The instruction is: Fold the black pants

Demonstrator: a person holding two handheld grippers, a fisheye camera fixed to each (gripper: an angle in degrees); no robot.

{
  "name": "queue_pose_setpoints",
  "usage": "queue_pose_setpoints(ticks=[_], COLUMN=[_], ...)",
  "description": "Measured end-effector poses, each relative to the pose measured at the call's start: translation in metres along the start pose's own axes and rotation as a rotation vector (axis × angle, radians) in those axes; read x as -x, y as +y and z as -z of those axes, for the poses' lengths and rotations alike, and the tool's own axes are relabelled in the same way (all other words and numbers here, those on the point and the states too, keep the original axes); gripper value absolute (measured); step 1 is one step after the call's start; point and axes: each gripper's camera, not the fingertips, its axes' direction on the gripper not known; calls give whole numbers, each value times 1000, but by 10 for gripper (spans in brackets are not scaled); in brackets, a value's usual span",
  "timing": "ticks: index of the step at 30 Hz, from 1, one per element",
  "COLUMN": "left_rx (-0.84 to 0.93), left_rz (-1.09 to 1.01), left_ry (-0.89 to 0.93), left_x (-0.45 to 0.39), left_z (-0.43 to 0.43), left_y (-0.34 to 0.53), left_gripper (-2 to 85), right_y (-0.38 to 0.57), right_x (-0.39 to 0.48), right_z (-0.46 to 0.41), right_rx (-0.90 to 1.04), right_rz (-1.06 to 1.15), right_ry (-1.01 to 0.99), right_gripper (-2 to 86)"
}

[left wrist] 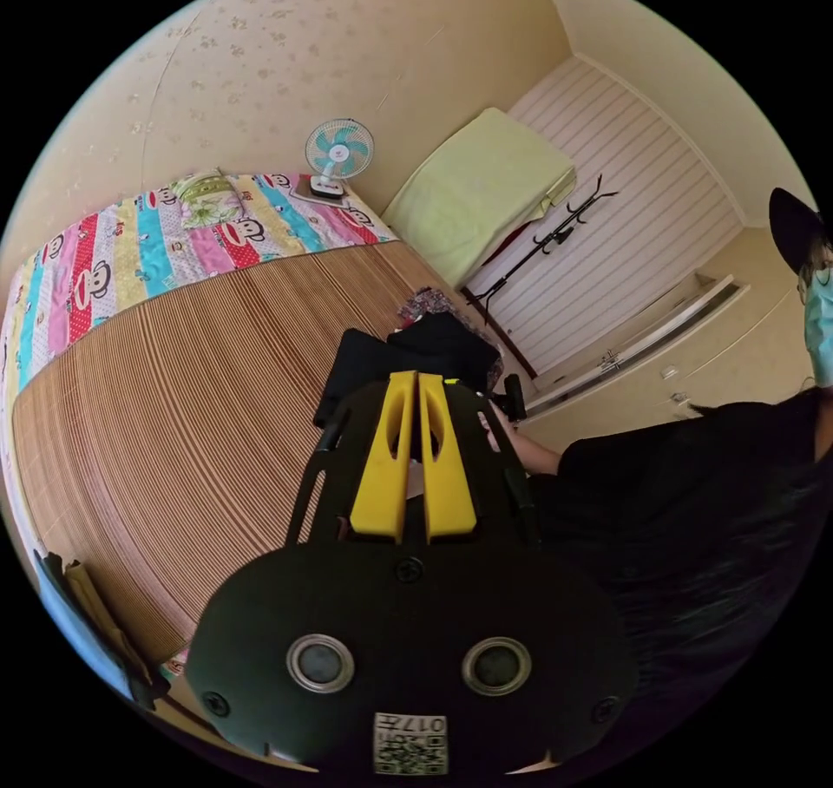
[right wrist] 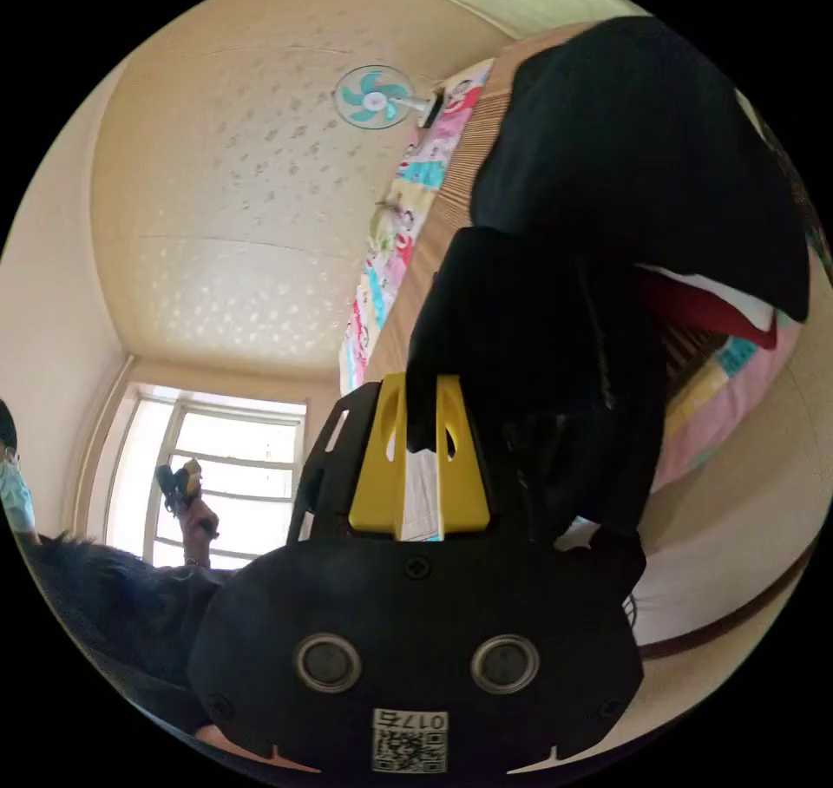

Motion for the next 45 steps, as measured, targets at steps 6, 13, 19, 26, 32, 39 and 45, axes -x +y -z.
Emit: queue_pose_setpoints(ticks=[6, 13, 19, 26, 32, 39, 45], left_rx=[48, -8, -67, 56, 213, 332, 238], left_rz=[126, 190, 310, 252, 86, -110, -385], left_ry=[13, -8, -7, 49, 125, -69, -387], left_x=[0, 6, 29, 17, -18, -71, -127], left_z=[-46, -43, -38, -90, -156, -207, -176], left_y=[20, 34, 67, 55, 15, -29, -34], left_gripper=[-10, -10, -9, 34, 87, 161, 183], right_y=[-59, -20, 10, 34, -9, -62, -51], right_x=[75, 62, -14, -65, 9, 227, 376], right_z=[-144, -184, -17, 59, 9, -19, -36], right_rx=[391, 660, 274, -11, 34, 302, 465], right_rz=[259, 158, -306, -478, -212, 332, 601], right_ry=[-197, -138, 393, 242, 5, -105, -292], right_gripper=[39, 75, 113, 118, 43, 29, 28])
